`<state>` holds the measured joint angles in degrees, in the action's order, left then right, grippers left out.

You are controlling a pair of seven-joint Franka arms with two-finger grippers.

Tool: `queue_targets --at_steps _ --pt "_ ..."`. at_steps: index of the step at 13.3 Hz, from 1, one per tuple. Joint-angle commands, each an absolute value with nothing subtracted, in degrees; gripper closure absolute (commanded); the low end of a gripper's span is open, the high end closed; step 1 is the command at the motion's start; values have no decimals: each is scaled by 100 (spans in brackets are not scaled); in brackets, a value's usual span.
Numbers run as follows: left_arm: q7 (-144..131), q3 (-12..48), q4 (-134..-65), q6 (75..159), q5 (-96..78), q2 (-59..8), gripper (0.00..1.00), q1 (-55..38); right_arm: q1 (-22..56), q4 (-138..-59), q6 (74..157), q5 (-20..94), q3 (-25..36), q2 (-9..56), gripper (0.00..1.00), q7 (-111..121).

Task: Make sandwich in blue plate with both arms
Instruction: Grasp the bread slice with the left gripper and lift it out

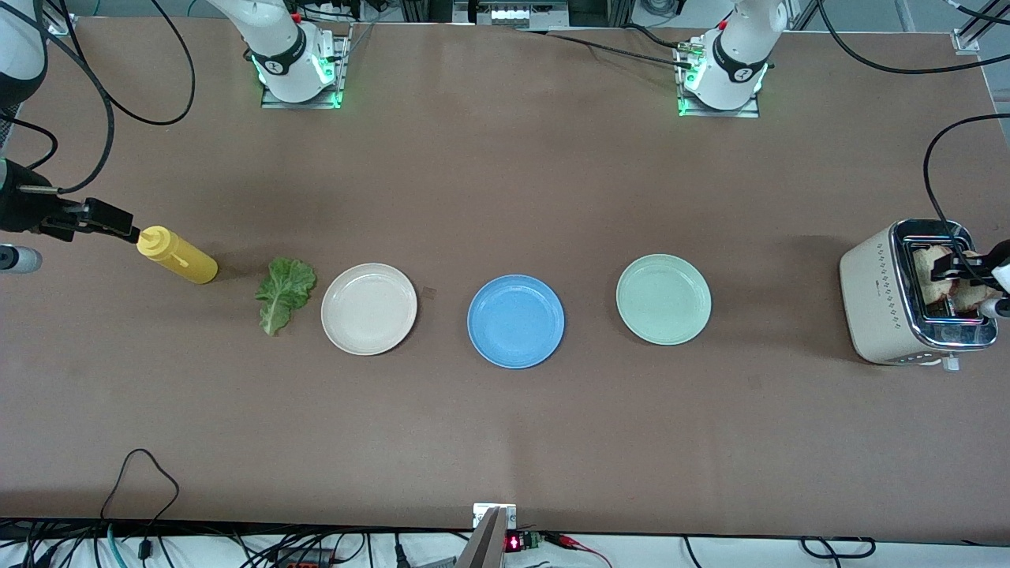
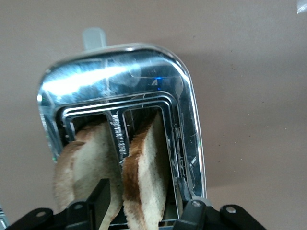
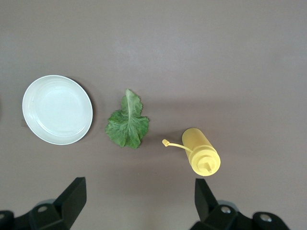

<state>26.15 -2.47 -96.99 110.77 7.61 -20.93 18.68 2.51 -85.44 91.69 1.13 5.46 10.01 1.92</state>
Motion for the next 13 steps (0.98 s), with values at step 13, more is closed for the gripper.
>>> queue_targets --at_steps 13 --pt "2681 324 -8185 9082 756 -1740 95 1995 220 -8569 9141 141 545 958 0 141"
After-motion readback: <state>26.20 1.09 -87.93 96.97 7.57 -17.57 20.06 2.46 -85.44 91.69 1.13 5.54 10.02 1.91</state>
